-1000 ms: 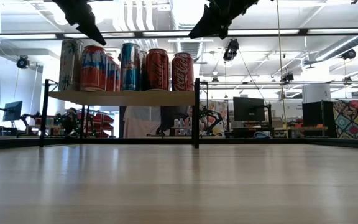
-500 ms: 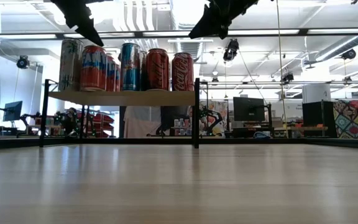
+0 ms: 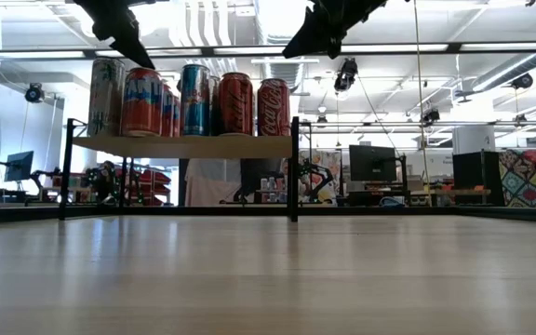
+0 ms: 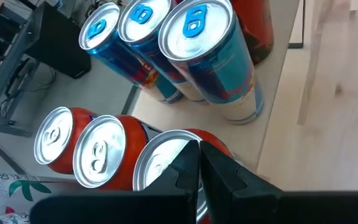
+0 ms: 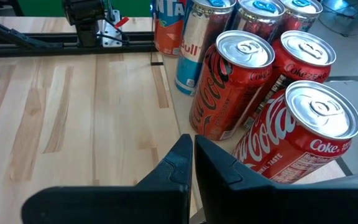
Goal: Place canned beverage on shelf
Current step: Adjust the red soda can on the shelf
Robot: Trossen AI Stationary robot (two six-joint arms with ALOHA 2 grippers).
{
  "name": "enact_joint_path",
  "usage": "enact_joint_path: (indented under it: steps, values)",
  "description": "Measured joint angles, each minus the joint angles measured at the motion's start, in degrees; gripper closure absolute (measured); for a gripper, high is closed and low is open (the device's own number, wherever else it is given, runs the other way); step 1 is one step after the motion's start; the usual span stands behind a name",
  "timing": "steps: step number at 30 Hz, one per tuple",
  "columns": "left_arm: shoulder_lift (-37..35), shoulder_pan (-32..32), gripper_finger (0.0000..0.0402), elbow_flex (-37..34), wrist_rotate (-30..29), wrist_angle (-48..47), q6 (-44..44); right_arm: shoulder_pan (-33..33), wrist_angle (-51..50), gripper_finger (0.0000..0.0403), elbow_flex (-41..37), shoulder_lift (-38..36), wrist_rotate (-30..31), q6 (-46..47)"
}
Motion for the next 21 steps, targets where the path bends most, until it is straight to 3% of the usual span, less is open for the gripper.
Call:
enact_joint_path:
  steps: [21]
  values:
    - [-0.5, 0.0, 0.0402, 0.1, 0.2, 0.0, 0.6, 0.0, 0.0, 0.0394, 0.0, 0.0, 0.0, 0.0]
